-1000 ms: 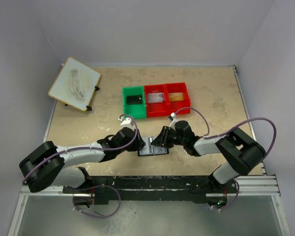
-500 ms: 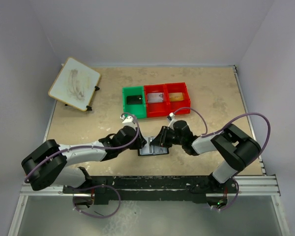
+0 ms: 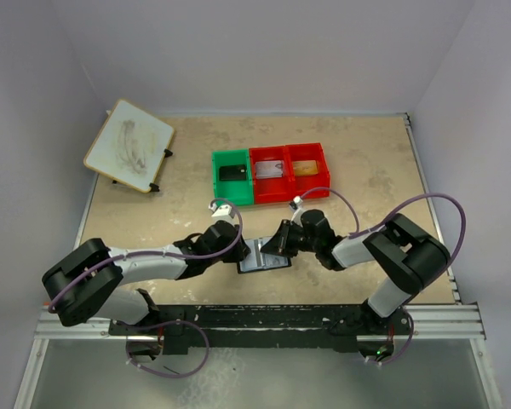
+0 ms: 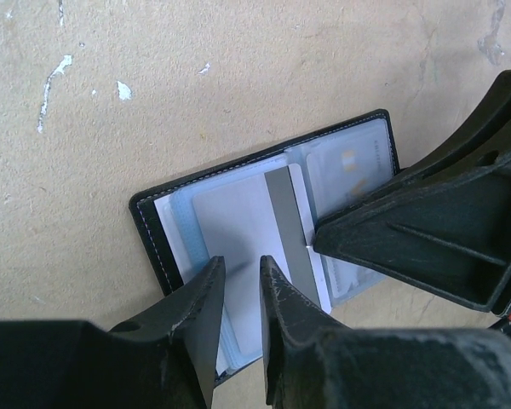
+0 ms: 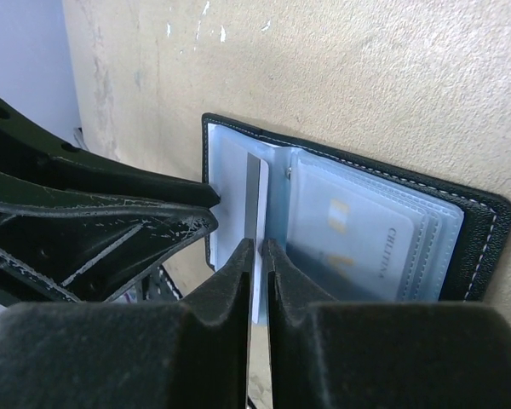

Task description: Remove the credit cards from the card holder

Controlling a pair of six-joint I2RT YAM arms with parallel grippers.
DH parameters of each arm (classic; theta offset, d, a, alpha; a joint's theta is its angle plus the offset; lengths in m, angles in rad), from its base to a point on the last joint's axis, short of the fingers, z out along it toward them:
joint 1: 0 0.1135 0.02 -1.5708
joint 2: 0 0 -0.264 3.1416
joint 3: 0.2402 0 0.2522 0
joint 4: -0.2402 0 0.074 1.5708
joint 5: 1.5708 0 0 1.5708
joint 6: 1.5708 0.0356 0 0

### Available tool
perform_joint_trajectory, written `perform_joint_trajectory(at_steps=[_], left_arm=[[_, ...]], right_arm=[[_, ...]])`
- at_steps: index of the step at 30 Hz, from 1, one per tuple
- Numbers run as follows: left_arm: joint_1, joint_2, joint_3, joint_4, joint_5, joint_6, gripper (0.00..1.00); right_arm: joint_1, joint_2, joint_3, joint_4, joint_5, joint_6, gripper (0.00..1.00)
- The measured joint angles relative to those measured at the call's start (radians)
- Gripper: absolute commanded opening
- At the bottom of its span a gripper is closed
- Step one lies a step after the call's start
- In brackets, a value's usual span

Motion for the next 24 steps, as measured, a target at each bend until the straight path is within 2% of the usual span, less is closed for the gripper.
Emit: perform_joint_trajectory(at_steps=[5,13,16,24], left_arm=[[0.000,0.000,0.000,-0.002,-0.003,-0.008,0.18],[0.000,0.000,-0.007,0.000,-0.008,-0.008,0.16],[0.000,0.000,-0.012,0.006,-0.010,-0.008,0.16],[0.000,0.000,-0.018,0.010,-0.014,-0.004,0.14]], right_arm=[[0.000,0.000,0.000,0.000,-0.002,0.000,0.17],[0.000,0.043,0.006,0.036,-0.026,-0.003,0.07],[0.000,0.037,0.006,0.034,-0.026,-0.004,0.00],[0.000,-0.030,0.003,-0.022,-0.014,-0.010,0.00]])
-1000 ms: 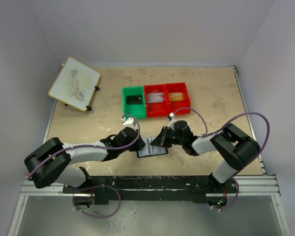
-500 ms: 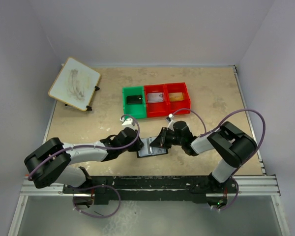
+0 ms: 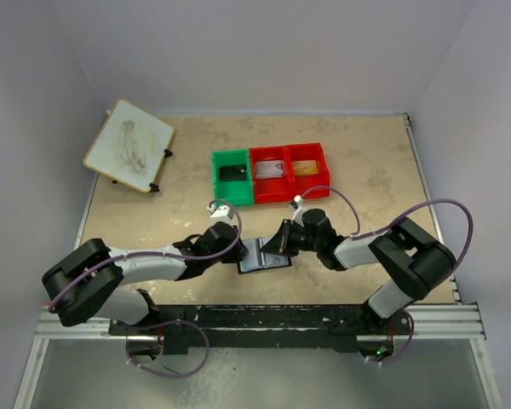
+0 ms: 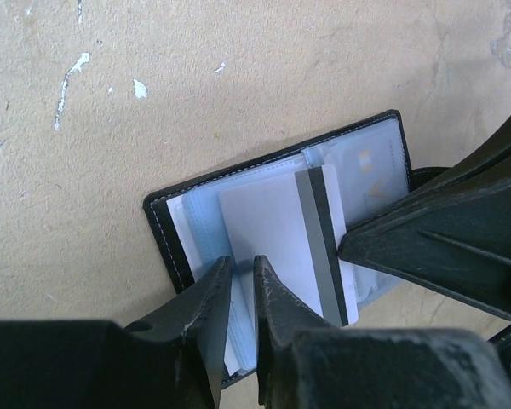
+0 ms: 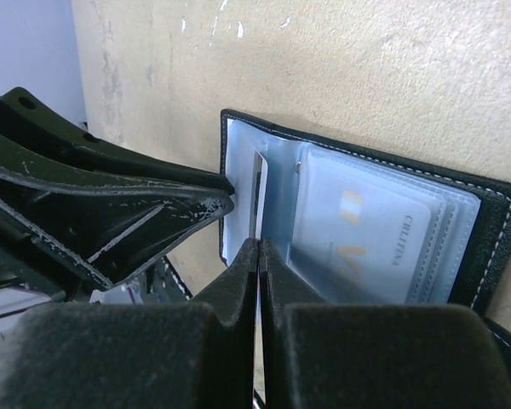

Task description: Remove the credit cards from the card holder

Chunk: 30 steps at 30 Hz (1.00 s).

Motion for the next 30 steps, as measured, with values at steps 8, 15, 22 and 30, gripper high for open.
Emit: perform_joint_trajectory(at_steps=[8,15,22,30], left_arm=[[0.000,0.006,0.004,-0.006,0.000,0.024,0.13],[0.000,-0.012,0.006,-0.027,0.006,0.026,0.18],[0.000,-0.083,0.065,-0.098,0.042,0.053,0.23],[0.000,-0.004,0.099,-0.071,0.061,0.028,0.18]], right_arm=[[-0.008,-0.020,-0.037,-0.013,0.006,-0.002,0.00],[-0.014,-0.020,-0.052,0.000,0.005,0.000,0.00],[-0.015,-0.019,-0.055,0.008,0.006,0.014,0.00],[-0.016,-0.008,-0.055,0.016,0.006,0.021,0.00]])
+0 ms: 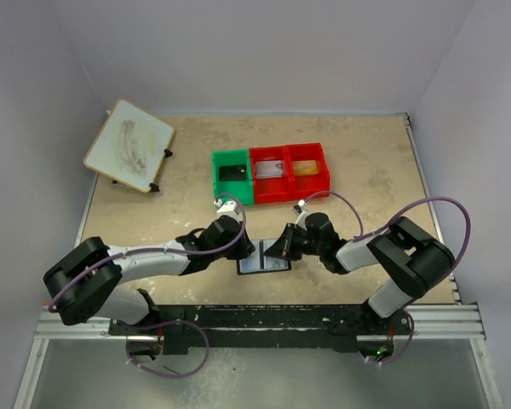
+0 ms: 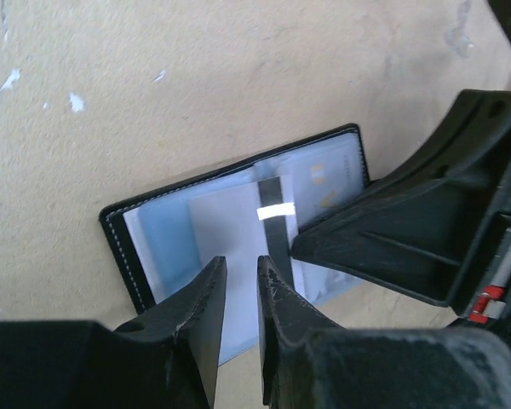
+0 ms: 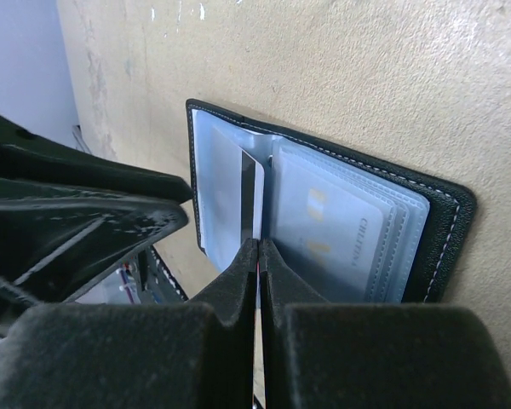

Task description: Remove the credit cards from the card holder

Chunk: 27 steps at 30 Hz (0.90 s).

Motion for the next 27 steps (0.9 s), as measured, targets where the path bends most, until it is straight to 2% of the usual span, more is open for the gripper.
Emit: perform_joint_trajectory(at_steps=[3,9,14,17,22,27], left_arm=[[0.000,0.019,-0.032,0.014,-0.001,-0.043,0.17],[-0.001,0.027,-0.086,0.075,-0.001,-0.102,0.15],[-0.002,0.028,-0.105,0.109,0.000,-0.119,0.14],[-0.002,0.028,-0.109,0.117,-0.001,-0.119,0.13],[-0.002,0.028,-0.110,0.117,-0.001,-0.119,0.12],[-0.002,0.028,-0.110,0.114,-0.002,-0.119,0.12]], right_arm=[[0.000,0.006,0.000,0.010,-0.001,0.002,0.02],[0.000,0.022,0.000,0.039,-0.003,0.014,0.12],[-0.003,0.054,-0.006,0.106,-0.010,0.026,0.14],[-0.003,0.099,-0.009,0.175,-0.023,0.037,0.13],[-0.003,0.127,-0.032,0.250,-0.040,0.058,0.00],[-0.005,0.073,-0.050,0.222,-0.030,0.066,0.00]])
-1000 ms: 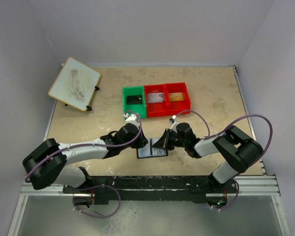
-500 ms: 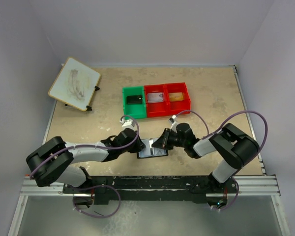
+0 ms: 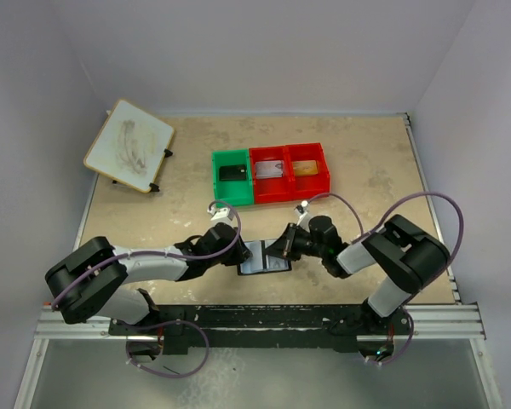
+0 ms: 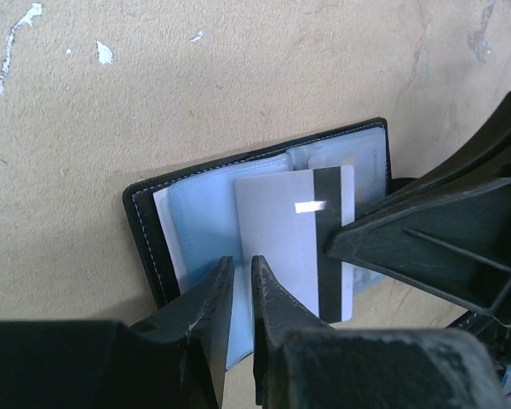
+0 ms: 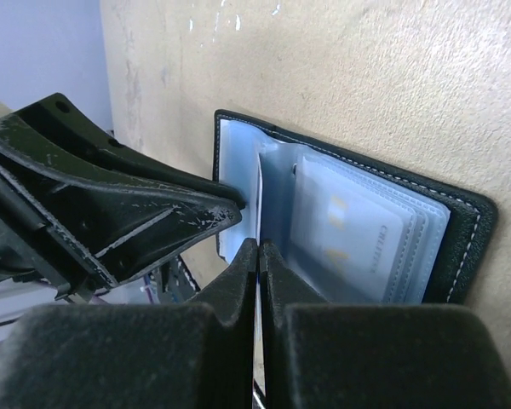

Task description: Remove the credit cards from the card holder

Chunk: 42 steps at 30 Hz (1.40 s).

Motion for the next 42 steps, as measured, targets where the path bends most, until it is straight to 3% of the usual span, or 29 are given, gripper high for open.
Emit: perform_joint_trajectory(at_steps=[6,13,19,23,28,42], left_arm=[[0.000,0.000,0.002,-0.005,-0.005,0.003,0.12],[-0.001,0.007,0.006,-0.001,0.006,0.013,0.12],[-0.002,0.028,0.029,-0.008,0.009,0.028,0.12],[-0.002,0.029,0.031,-0.012,0.008,0.029,0.12],[-0.002,0.030,0.031,-0.012,0.008,0.029,0.12],[-0.006,0.029,0.037,-0.026,-0.003,0.031,0.12]], right_arm=[[-0.032,-0.082,-0.005,-0.101,0.015,-0.035,0.00],[-0.052,-0.017,-0.008,-0.050,-0.034,-0.045,0.16],[-0.052,0.021,0.003,0.007,-0.054,-0.041,0.23],[-0.052,0.029,0.014,0.008,-0.061,-0.046,0.17],[-0.052,0.029,0.020,-0.011,-0.063,-0.059,0.00],[-0.052,-0.239,-0.014,-0.206,0.027,-0.126,0.00]])
